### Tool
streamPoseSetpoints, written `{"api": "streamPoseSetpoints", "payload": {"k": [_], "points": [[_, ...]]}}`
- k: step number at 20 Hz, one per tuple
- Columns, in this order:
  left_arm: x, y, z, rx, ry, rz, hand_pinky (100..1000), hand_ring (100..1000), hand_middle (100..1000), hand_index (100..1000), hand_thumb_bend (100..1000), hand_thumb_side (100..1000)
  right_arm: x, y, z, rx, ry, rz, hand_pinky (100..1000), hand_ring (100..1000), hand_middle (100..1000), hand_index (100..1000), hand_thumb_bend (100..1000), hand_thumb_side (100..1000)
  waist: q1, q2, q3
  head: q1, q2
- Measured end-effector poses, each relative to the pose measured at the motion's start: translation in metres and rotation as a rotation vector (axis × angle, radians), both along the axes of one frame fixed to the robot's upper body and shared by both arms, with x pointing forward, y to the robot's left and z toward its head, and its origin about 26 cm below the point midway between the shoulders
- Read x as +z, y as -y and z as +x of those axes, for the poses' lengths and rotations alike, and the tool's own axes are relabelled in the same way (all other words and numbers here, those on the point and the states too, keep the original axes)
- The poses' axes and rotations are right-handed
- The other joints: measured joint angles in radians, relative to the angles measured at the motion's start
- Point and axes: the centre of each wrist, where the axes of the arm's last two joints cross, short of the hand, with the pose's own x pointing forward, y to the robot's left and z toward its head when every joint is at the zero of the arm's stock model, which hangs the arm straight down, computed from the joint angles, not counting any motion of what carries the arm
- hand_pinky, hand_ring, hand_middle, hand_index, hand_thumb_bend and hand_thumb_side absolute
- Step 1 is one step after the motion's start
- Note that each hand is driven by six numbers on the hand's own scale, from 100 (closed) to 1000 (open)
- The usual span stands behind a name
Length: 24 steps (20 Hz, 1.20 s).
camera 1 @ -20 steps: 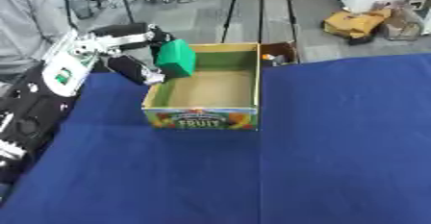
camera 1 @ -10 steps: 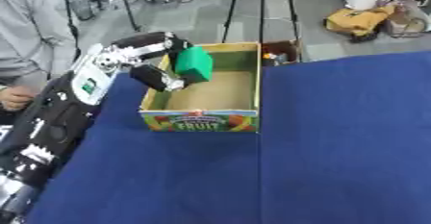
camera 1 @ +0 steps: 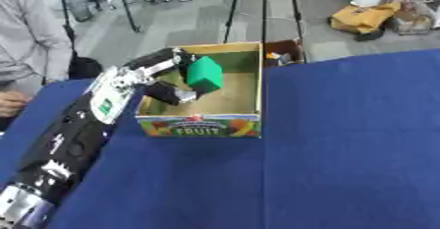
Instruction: Pick up objects on the table and place them in the box.
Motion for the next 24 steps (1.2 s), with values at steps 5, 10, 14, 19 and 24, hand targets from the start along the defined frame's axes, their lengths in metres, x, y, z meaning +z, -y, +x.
{"api": "streamPoseSetpoints", "payload": {"k": [5,10,14,19,24], "points": [[-0.007,-0.004,0.003,0.018,0.013,0.006,705,635,592,698,100,503,0.000,0.000,0.000,0.002,0.000,-0.002,863,909,524,836,100,980,0.004,0.006,-0.007,0.005,-0.006],[-0.012,-0.005,0.005,0.023,0.013,0.038,828,870,895,908,100,627,0.000,0.000,0.000,0.002,-0.002,-0.003,866,911,522,837,100,982,0.010,0.016,-0.014,0.010,-0.010],[-0.013,-0.007,0.005,0.016,0.013,0.060,879,927,966,1000,100,713,0.000,0.000,0.000,0.002,-0.004,-0.002,868,912,522,837,100,980,0.010,0.016,-0.014,0.010,-0.010],[-0.012,-0.008,0.005,0.017,0.026,0.069,902,942,990,1000,100,780,0.000,0.000,0.000,0.001,-0.005,-0.002,870,913,522,837,100,980,0.010,0.016,-0.014,0.010,-0.010],[-0.010,-0.009,0.004,0.028,0.061,0.039,904,931,977,1000,100,914,0.000,0.000,0.000,0.001,-0.008,0.000,871,914,522,837,100,980,0.009,0.016,-0.014,0.010,-0.009]]}}
